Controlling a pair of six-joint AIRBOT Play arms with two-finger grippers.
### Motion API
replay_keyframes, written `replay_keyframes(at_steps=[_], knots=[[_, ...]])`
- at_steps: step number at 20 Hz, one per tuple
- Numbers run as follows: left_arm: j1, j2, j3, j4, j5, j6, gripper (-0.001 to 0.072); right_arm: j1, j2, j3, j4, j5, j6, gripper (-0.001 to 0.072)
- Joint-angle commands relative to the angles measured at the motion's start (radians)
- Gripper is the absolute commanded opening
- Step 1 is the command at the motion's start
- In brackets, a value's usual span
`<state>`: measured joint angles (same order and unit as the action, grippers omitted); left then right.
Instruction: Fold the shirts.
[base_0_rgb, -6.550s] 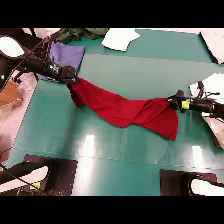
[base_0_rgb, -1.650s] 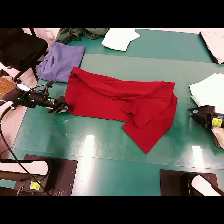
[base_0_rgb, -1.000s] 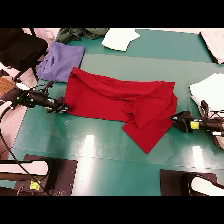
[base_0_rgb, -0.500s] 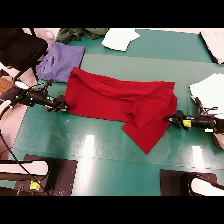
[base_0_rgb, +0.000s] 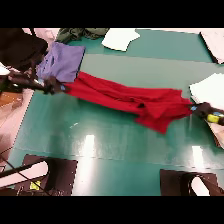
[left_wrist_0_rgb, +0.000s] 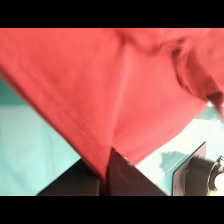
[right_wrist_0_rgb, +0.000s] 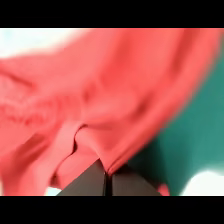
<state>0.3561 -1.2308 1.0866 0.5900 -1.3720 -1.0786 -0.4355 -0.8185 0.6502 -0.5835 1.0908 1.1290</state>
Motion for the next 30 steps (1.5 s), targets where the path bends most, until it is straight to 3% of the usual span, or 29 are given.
replay_keyframes(at_steps=[1, 6, 11, 17, 22, 24, 28, 30], knots=[[0.001, 0.161, 0.148, -0.108, -0.010, -0.007, 0.0030, -0.055, 0.253, 0.106, 0.015, 0.038, 0.043, 0.0015], [0.001, 0.295, 0.388, -0.175, 0.166, -0.116, 0.0029, -0.114, 0.312, 0.403, 0.007, 0.018, 0.166, 0.0016], [0.001, 0.292, 0.502, -0.162, 0.100, -0.201, 0.0028, -0.077, 0.201, 0.619, 0.040, 0.074, 0.268, 0.0016], [0.001, 0.292, 0.612, -0.225, 0.024, -0.232, 0.0029, -0.019, 0.175, 0.895, -0.021, 0.195, 0.284, 0.0016], [0.001, 0.339, 0.763, -0.010, -0.076, -0.356, 0.0029, -0.019, 0.286, 1.045, -0.383, 0.373, 0.426, 0.0016], [0.001, 0.365, 0.771, 0.076, -0.068, -0.362, 0.0029, -0.026, 0.311, 1.107, -0.468, 0.388, 0.446, 0.0016], [0.001, 0.374, 0.784, 0.117, -0.034, -0.363, 0.0029, -0.129, 0.264, 1.213, -0.478, 0.435, 0.454, 0.0016], [0.000, 0.360, 0.736, 0.121, -0.007, -0.362, 0.0029, -0.167, 0.236, 1.112, -0.363, 0.440, 0.468, 0.0016]])
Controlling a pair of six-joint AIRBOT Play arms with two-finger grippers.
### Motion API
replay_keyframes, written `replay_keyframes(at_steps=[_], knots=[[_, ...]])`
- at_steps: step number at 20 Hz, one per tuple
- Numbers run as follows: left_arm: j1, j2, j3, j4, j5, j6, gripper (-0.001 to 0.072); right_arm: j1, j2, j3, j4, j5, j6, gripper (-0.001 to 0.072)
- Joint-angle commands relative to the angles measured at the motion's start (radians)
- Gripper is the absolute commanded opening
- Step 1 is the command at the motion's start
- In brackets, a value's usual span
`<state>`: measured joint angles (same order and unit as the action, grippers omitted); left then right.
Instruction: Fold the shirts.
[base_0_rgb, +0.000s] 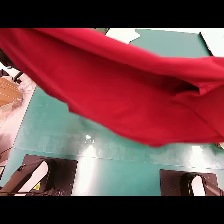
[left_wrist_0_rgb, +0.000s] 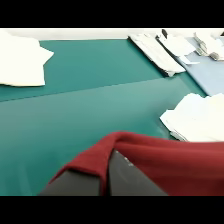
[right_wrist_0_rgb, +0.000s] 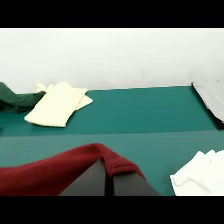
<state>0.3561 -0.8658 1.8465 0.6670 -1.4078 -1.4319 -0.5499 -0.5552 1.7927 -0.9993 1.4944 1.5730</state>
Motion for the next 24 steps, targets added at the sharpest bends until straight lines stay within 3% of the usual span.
replay_keyframes(at_steps=[1, 3, 7, 10, 12, 14, 18, 21, 24], knots=[[-0.013, -0.013, -0.069, 0.045, 0.043, -0.006, 0.0029, -0.069, -0.030, -0.143, 0.123, 0.011, 0.023, 0.0016], [-0.070, -0.037, -0.196, 0.046, 0.101, 0.013, 0.0029, -0.080, -0.016, -0.419, 0.204, -0.106, 0.022, 0.0016], [-0.275, -0.124, -0.463, 0.071, 0.328, 0.106, 0.0029, 0.106, -0.068, -0.901, 0.245, -0.539, -0.034, 0.0016], [-0.423, -0.238, -0.571, 0.172, 0.630, 0.204, 0.0029, 0.336, -0.290, -0.995, 0.240, -0.949, -0.098, 0.0016], [-0.475, -0.346, -0.580, 0.219, 0.812, 0.237, 0.0029, 0.425, -0.518, -0.911, 0.240, -1.069, -0.111, 0.0016], [-0.487, -0.449, -0.580, 0.215, 0.918, 0.227, 0.0029, 0.473, -0.754, -0.743, 0.240, -1.028, -0.129, 0.0016], [-0.487, -0.581, -0.580, 0.216, 0.945, 0.164, 0.0029, 0.516, -1.093, -0.376, 0.238, -0.826, -0.126, 0.0016], [-0.487, -0.628, -0.580, 0.243, 0.967, 0.165, 0.0029, 0.504, -1.189, -0.230, 0.238, -0.737, -0.046, 0.0016], [-0.477, -0.638, -0.580, 0.423, 0.931, 0.122, 0.0029, 0.443, -1.207, -0.156, 0.157, -0.556, -0.005, 0.0016]])
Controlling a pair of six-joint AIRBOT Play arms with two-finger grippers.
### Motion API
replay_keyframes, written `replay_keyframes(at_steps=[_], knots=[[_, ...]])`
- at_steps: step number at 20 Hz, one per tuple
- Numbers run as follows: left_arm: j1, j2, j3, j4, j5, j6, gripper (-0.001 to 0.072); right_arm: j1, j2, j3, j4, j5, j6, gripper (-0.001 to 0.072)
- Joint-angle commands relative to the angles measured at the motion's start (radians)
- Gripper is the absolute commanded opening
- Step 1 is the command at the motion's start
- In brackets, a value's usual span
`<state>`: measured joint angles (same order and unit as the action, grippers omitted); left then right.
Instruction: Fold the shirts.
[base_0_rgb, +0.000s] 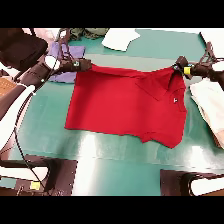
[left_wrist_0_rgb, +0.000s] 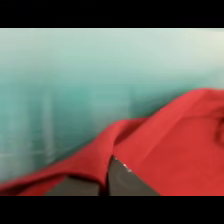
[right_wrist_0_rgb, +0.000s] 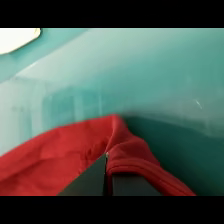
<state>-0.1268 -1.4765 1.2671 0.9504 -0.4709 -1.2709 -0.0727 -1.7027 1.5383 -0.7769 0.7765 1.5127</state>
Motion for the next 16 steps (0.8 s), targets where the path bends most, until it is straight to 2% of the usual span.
replay_keyframes(at_steps=[1, 3, 4, 6, 8, 13, 16], knots=[[0.022, -0.027, -0.001, 0.223, -0.034, -0.101, 0.0029, -0.057, -0.052, 0.109, -0.135, 0.223, 0.089, 0.0016], [0.078, -0.027, -0.001, 0.330, -0.096, -0.244, 0.0029, -0.103, -0.030, 0.112, -0.214, 0.319, 0.105, 0.0016], [0.106, -0.027, -0.001, 0.329, -0.122, -0.249, 0.0029, -0.126, -0.022, 0.112, -0.222, 0.368, 0.097, 0.0015], [0.135, -0.027, -0.001, 0.330, -0.176, -0.234, 0.0029, -0.150, -0.023, 0.111, -0.223, 0.467, 0.063, 0.0016], [0.134, -0.027, -0.001, 0.331, -0.234, -0.183, 0.0029, -0.140, -0.027, 0.111, -0.252, 0.528, 0.048, 0.0016], [0.132, -0.028, -0.018, 0.377, -0.328, -0.161, 0.0030, -0.047, -0.058, 0.112, -0.379, 0.589, 0.050, 0.0016], [0.126, -0.028, -0.076, 0.332, -0.335, -0.149, 0.0033, 0.016, -0.108, 0.112, -0.374, 0.602, 0.050, 0.0017]])
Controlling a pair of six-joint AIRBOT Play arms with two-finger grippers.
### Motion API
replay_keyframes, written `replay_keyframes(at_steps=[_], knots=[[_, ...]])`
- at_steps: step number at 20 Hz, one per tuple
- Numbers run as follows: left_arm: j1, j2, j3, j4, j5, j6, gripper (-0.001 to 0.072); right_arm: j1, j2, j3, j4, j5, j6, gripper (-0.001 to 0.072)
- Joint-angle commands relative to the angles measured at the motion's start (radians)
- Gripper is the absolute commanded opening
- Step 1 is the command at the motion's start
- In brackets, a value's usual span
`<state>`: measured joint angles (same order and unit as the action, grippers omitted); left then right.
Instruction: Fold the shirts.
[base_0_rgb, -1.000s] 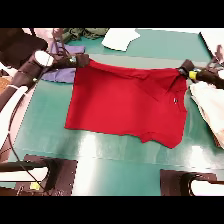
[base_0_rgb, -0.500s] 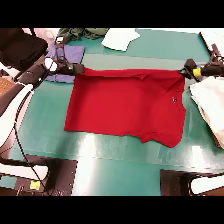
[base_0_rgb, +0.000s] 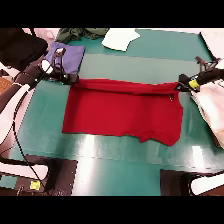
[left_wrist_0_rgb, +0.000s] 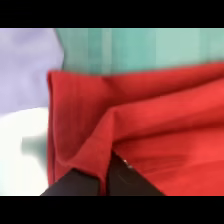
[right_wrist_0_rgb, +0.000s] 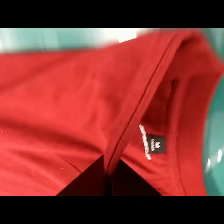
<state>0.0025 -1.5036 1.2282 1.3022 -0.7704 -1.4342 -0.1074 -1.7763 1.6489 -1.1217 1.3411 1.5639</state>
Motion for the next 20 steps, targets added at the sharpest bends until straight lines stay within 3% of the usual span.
replay_keyframes(at_steps=[1, 5, 6, 7, 8, 11, 12, 15, 16, 20], knots=[[-0.017, -0.001, -0.053, -0.046, -0.041, 0.040, 0.0032, 0.069, -0.046, 0.001, -0.024, 0.024, -0.001, 0.0017], [-0.057, -0.005, -0.078, -0.052, -0.024, 0.027, 0.0033, 0.076, -0.041, 0.002, -0.022, -0.039, 0.053, 0.0019], [-0.051, -0.004, -0.078, -0.053, -0.015, 0.008, 0.0240, 0.060, -0.031, 0.001, -0.022, -0.035, 0.053, 0.0093], [-0.042, -0.003, -0.075, -0.039, -0.024, -0.024, 0.0545, 0.039, -0.015, 0.002, -0.022, -0.020, 0.053, 0.0343], [-0.021, 0.002, -0.067, -0.027, -0.056, -0.043, 0.0606, 0.015, 0.005, 0.001, -0.023, 0.000, 0.050, 0.0489], [0.087, 0.047, -0.047, 0.010, -0.173, -0.040, 0.0594, -0.077, 0.103, -0.008, -0.021, 0.080, -0.011, 0.0503], [0.138, 0.076, -0.048, 0.006, -0.222, -0.032, 0.0521, -0.108, 0.156, -0.047, -0.010, 0.093, -0.027, 0.0504], [0.247, 0.160, -0.114, -0.033, -0.371, 0.031, 0.0530, -0.193, 0.319, -0.276, 0.133, 0.085, -0.110, 0.0504], [0.264, 0.182, -0.161, -0.066, -0.412, 0.056, 0.0620, -0.224, 0.377, -0.380, 0.194, 0.059, -0.143, 0.0504], [0.318, 0.278, -0.397, -0.169, -0.543, 0.142, 0.0625, -0.346, 0.571, -0.747, 0.293, -0.006, -0.241, 0.0504]])
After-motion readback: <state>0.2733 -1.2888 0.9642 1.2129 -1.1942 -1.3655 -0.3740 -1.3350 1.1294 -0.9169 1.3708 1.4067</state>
